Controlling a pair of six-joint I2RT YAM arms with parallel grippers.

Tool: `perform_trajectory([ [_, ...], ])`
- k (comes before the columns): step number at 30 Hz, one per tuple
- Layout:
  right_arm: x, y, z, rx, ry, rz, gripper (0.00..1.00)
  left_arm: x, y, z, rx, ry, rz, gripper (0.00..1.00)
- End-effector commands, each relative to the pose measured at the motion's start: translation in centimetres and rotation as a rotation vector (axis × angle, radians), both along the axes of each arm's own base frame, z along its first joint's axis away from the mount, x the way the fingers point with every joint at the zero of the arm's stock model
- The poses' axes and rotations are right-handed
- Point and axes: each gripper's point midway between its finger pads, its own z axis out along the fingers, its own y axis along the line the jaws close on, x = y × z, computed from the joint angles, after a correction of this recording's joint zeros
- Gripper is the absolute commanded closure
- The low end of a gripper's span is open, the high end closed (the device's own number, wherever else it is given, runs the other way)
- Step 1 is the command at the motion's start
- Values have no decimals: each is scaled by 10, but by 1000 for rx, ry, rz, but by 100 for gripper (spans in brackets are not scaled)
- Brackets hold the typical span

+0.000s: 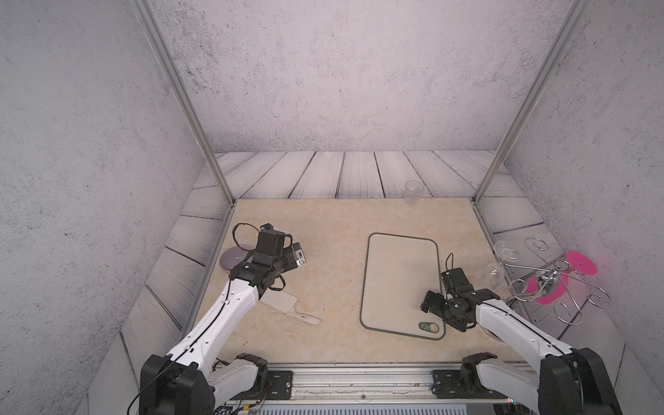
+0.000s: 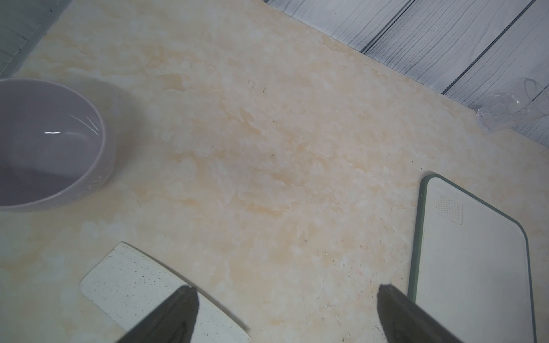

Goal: Align the knife with the edge of the cutting board
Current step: Adjust the work surface at the center of the board.

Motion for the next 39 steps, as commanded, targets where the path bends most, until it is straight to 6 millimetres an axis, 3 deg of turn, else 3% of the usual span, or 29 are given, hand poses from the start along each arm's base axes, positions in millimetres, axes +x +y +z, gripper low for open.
perform_trajectory([
  [1, -1, 18, 5, 73, -13, 43, 1, -6, -1, -4, 14, 11, -16, 0],
  [7, 3, 63, 18, 104, -77, 204, 1, -8, -1, -7, 15, 21, -18, 0],
  [14, 0, 113, 19, 82, -80, 400, 1, -13, 0, -10, 24, 33, -23, 0],
  [20, 8, 178, 28, 119, -120, 594, 1, -18, 3, -14, 41, 53, -15, 0],
  [24, 10, 224, 21, 124, -105, 723, 1, -23, 9, -13, 59, 61, -3, 0],
  [32, 28, 300, 17, 177, -119, 872, 1, -40, 37, -12, 142, 89, 113, 0],
  [36, 47, 321, 28, 166, -157, 906, 1, -45, 42, -12, 161, 105, 123, 0],
  [39, 63, 320, 46, 120, -216, 912, 1, -45, 39, -17, 149, 115, 114, 0],
])
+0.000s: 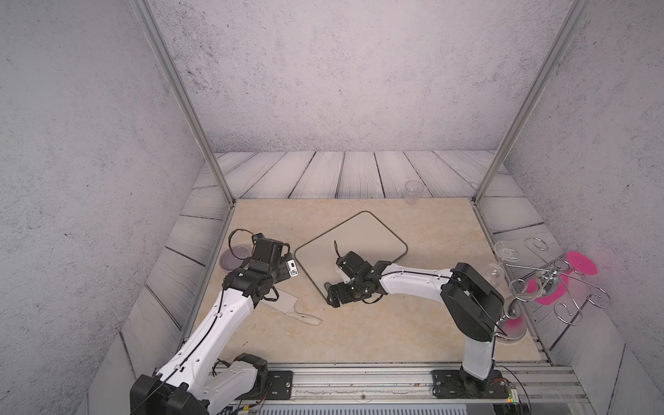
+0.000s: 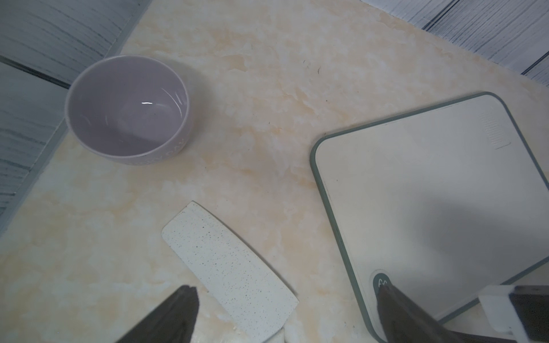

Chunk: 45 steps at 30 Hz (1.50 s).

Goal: Align the knife with the edge of the cutting board
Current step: Adjust the work surface at the center of the board.

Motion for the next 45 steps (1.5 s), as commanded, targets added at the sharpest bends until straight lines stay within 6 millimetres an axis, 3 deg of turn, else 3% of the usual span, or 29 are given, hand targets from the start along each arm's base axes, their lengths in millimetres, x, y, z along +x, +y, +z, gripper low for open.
perform_trajectory([
  [1, 22, -2, 27, -17, -105, 14, 1, -7, 3, -10, 13, 36, 12, 0],
  [5, 60, -22, 44, -34, -181, -57, 1, -4, -7, -26, -18, 71, -13, 0],
  [9, 110, -51, 55, 8, -218, -178, 1, 1, -19, -44, -60, 123, -33, 0],
  [12, 153, -87, 56, 4, -246, -323, 1, 7, -31, -55, -104, 153, -57, 0],
  [15, 194, -125, 49, -37, -218, -422, 1, 14, -46, -67, -162, 180, -86, 0],
  [19, 239, -157, 49, -20, -208, -493, 1, 23, -61, -82, -224, 205, -108, 0],
  [25, 289, -180, 34, 32, -154, -524, 1, 39, -83, -107, -286, 270, -152, 0],
  [30, 309, -186, 14, 61, -85, -506, 1, 58, -97, -123, -299, 324, -178, 0],
  [34, 312, -186, 0, 122, -29, -493, 1, 71, -106, -134, -309, 368, -194, 0],
  [45, 276, -172, -19, 175, 100, -469, 1, 84, -117, -150, -317, 415, -223, 0],
])
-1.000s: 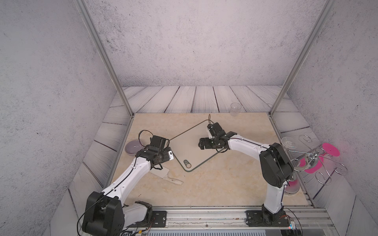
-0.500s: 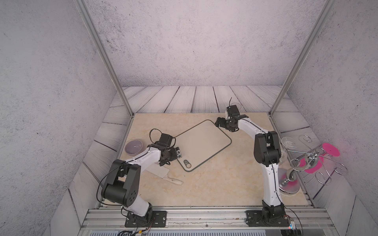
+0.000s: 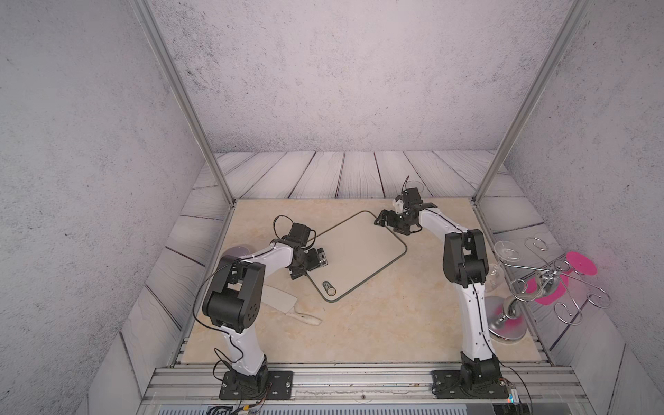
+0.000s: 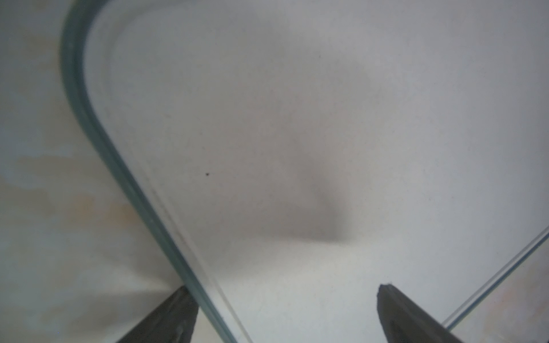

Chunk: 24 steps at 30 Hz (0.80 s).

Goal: Align the knife with the edge of the cutting board
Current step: Adjust the work surface at the center of the board.

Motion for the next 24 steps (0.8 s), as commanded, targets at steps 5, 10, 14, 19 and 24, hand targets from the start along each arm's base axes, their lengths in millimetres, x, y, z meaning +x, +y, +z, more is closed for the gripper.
perform_trajectory([
  [5, -57, 0, -21, 8, 137, -8, 1, 1, -2, -11, 15, 32, -28, 0],
  [10, -88, -2, -22, 5, 148, -17, 1, 10, 3, -7, 33, 18, -28, 0],
  [14, -116, -3, -24, -8, 161, -29, 1, 20, 4, -4, 52, 2, -40, 0],
  [19, -153, -6, -30, -21, 189, -57, 1, 27, -3, -10, 21, 8, -36, 0],
  [24, -190, -2, -35, -41, 209, -47, 1, 34, -8, -16, 5, 22, -31, 0],
])
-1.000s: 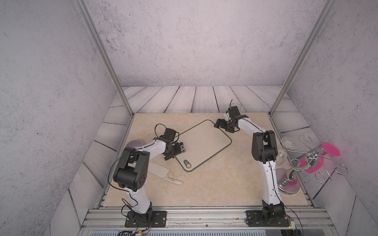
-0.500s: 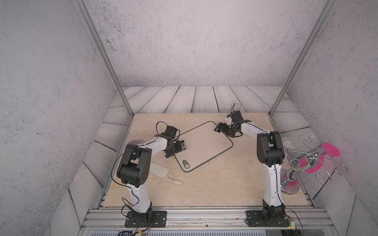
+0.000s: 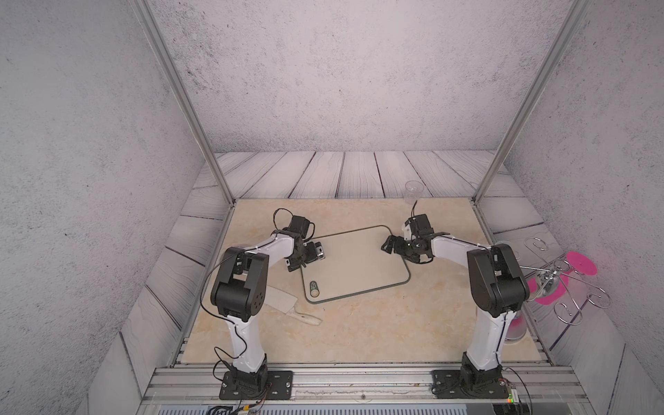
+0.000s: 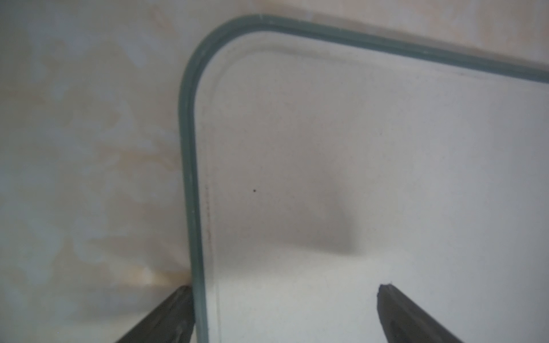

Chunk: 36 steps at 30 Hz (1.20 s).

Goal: Align the knife with the edge of the cutting board
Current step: Adjust the work surface at the center of the board.

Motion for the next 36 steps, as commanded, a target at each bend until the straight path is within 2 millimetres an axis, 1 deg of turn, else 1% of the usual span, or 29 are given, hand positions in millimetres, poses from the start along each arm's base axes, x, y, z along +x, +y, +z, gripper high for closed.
perform_trajectory([
  [1, -63, 20, -30, 7, 179, 40, 1, 2, -22, -13, -72, 28, -43, 0],
  [5, -80, 22, -32, 4, 193, 36, 1, 6, -22, -12, -66, 20, -49, 0],
  [10, -90, 25, -26, 0, 189, 28, 1, 9, -24, -10, -72, 7, -55, 0],
  [15, -95, 31, -23, -12, 183, 37, 1, 8, -25, -9, -78, 4, -58, 0],
  [19, -96, 28, -23, -28, 187, 31, 1, 8, -23, -6, -72, -4, -59, 0],
  [22, -93, 24, -18, -61, 174, 33, 1, 9, -19, -1, -51, -19, -57, 0],
  [24, -89, 20, -10, -92, 152, 35, 1, 9, -15, 6, -30, -33, -54, 0],
  [26, -83, 12, 2, -146, 116, 25, 1, 9, -8, 15, -3, -54, -43, 0],
  [31, -68, -11, 43, -263, -11, -13, 1, 6, 15, 54, 71, -144, 5, 0],
  [34, -64, -19, 67, -294, -87, -27, 1, -3, 31, 72, 123, -184, 46, 0],
  [36, -64, -24, 80, -301, -132, -38, 1, -15, 42, 80, 156, -194, 64, 0],
])
